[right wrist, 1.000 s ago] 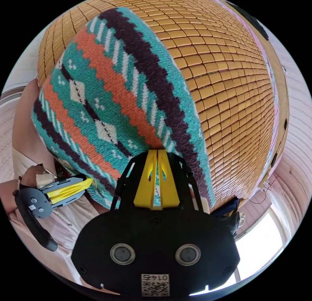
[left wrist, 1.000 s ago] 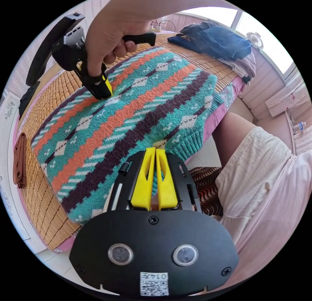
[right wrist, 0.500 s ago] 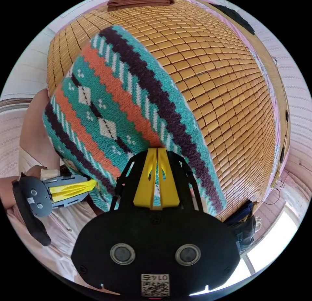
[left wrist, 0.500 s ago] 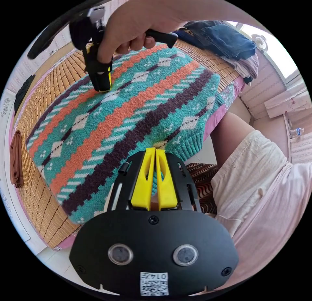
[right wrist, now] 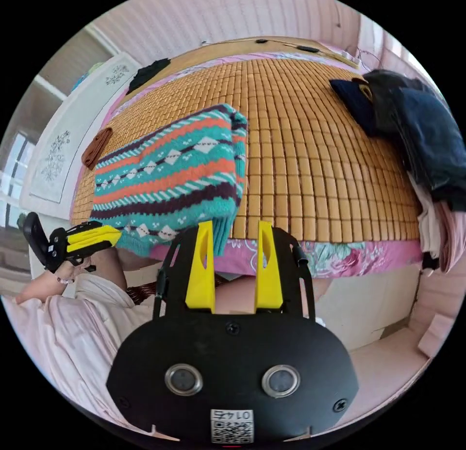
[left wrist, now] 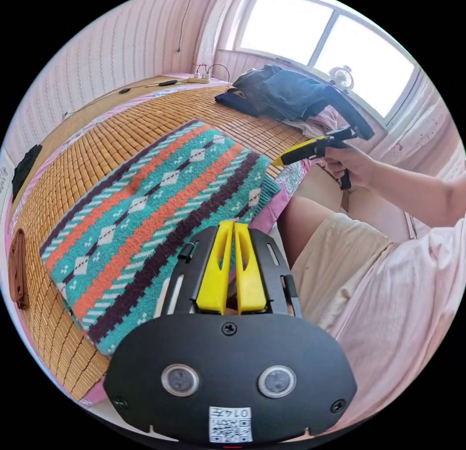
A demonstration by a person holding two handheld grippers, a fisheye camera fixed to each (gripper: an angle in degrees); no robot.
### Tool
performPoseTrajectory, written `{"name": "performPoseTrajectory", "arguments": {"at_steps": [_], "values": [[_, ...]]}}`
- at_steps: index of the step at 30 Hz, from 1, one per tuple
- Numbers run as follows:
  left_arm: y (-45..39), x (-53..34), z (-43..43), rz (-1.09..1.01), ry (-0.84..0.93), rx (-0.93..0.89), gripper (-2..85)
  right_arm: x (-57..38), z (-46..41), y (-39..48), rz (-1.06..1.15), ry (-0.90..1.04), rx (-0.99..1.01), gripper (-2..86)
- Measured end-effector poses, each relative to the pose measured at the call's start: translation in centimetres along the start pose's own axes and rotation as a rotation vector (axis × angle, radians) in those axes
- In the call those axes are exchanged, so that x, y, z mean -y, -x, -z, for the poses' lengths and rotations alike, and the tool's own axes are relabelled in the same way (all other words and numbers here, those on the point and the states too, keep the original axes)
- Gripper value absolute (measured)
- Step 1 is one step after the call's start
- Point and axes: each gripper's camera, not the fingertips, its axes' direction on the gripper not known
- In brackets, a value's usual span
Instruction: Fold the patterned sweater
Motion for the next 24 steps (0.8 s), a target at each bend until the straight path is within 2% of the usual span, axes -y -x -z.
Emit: {"name": "performPoseTrajectory", "arguments": {"at_steps": [2, 6, 8, 12, 15, 17, 19, 22, 24], "values": [[-0.7, 1.0, -0.4, -0.027, 0.011, 0.004, 7.6, -2.2, -0.4, -2.3, -0.030, 0.031, 0.113, 8.4], [-2.5, 2.4, -1.0, -0.102, 0.016, 0.033, 11.6, -4.1, -1.1, -4.0, -0.022, 0.088, 0.065, 7.7], [-3.1, 2.7, -1.4, -0.122, 0.029, 0.043, 13.1, -5.2, -0.5, -5.1, -0.004, 0.115, 0.131, 5.5], [-4.4, 3.5, -2.0, -0.170, 0.040, 0.035, 15.2, -7.8, 3.3, -6.4, 0.046, 0.007, 0.190, 2.6], [-5.5, 4.2, -2.3, -0.211, 0.047, 0.029, 16.5, -10.2, 7.1, -7.7, 0.072, -0.095, 0.356, 1.5], [-6.1, 4.4, -2.4, -0.228, 0.050, 0.032, 15.4, -12.2, 9.1, -8.1, 0.127, -0.129, 0.512, 1.1], [-6.5, 4.3, -2.4, -0.226, 0.094, 0.073, 9.7, -13.7, 9.9, -7.9, 0.162, -0.130, 0.580, 1.0], [-6.4, 3.3, -2.5, -0.251, 0.151, 0.006, 6.5, -16.4, 10.8, -7.7, 0.208, -0.074, 0.469, 1.1], [-6.8, 2.8, -2.6, -0.256, 0.187, 0.014, 6.2, -18.0, 11.8, -9.1, 0.164, -0.118, 0.426, 1.4]]}}
